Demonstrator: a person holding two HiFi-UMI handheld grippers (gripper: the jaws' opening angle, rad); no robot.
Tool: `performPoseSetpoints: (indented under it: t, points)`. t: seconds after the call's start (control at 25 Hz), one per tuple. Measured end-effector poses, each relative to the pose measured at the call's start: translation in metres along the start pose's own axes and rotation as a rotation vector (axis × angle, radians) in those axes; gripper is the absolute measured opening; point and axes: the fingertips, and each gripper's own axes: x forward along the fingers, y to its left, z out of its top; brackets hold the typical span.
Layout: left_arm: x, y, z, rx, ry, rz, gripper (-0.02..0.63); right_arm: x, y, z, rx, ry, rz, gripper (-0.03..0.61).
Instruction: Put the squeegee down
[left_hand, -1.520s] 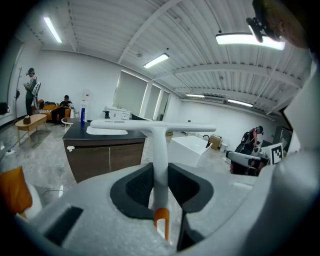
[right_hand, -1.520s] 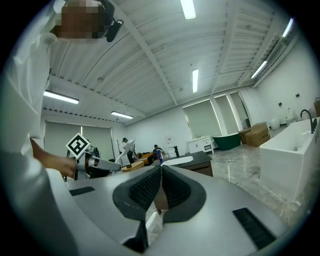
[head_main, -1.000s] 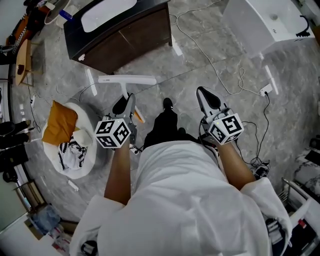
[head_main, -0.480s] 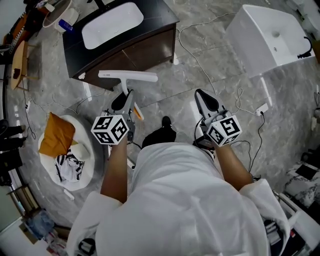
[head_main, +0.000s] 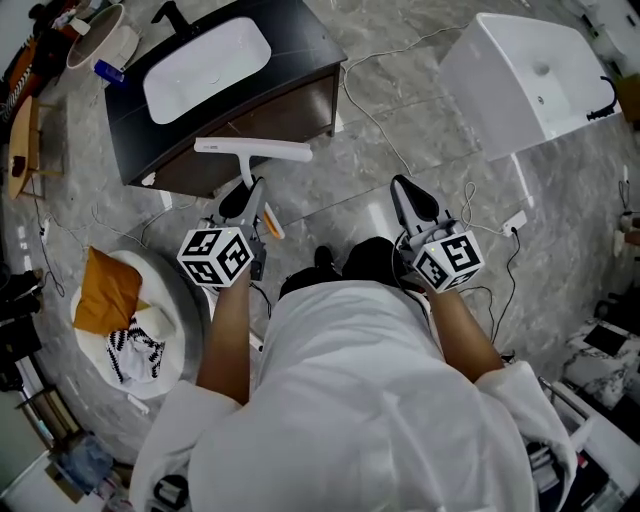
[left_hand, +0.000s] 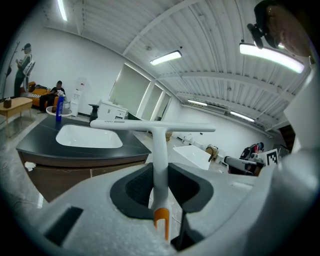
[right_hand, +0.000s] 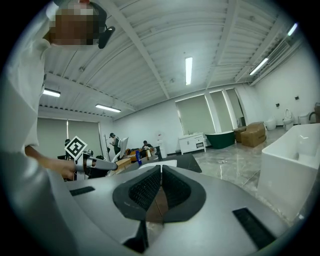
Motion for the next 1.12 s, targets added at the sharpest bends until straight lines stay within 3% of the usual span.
performPoseSetpoints:
  t: [0.32,0.8,1.12]
  points:
    - [0.087,-0.004,0.02,-0.012,0.024,0.03,0.094,0.045,-0.086,0.011,0.025,0.012,0.024,0.018]
    - [0.233,-0.012,0.092,-0.017,0.043,0.151,0.094,0.146,-0.25,0.081,0.024,0.007,0.143,0.018]
    - [0.292,-0.009,0.114,-0.079,0.095,0.239,0.094,0.192,-0.305,0.098,0.05,0.029,0.235,0.018]
